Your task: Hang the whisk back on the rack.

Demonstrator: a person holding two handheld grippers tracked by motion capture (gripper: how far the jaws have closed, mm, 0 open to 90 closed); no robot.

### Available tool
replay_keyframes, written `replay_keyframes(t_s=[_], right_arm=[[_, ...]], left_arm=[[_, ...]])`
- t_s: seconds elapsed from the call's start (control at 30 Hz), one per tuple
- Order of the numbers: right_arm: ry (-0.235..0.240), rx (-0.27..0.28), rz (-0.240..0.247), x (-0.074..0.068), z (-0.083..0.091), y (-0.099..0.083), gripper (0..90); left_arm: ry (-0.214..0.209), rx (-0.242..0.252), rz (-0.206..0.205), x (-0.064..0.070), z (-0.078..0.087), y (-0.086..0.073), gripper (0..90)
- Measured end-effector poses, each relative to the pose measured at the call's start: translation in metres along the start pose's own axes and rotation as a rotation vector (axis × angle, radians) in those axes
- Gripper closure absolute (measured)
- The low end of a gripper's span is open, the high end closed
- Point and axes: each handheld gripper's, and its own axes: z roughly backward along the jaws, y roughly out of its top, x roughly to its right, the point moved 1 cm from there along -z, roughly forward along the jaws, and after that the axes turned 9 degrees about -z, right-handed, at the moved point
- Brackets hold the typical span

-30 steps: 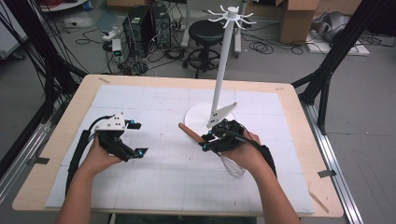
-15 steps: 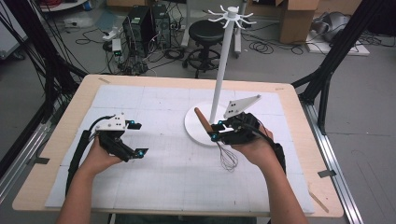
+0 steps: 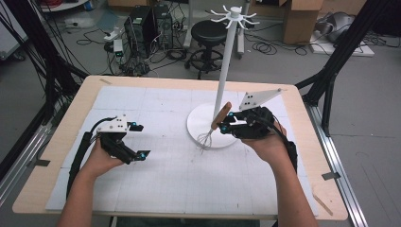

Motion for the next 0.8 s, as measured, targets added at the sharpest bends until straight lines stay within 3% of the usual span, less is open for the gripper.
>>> replay_keyframes(t_s=[0.47,0.8], right_arm=[[-0.042,0.067,-0.009,0.009,0.022,0.016,70.7],[-0.073,0.116,-0.052,0.025,0.046,0.028,70.7]], left_arm=[[-0.002,-0.007,-0.003,0.000,0.000,0.000,1.6],[-0.003,-0.010,-0.005,0.000,-0.001,0.000,1.6]])
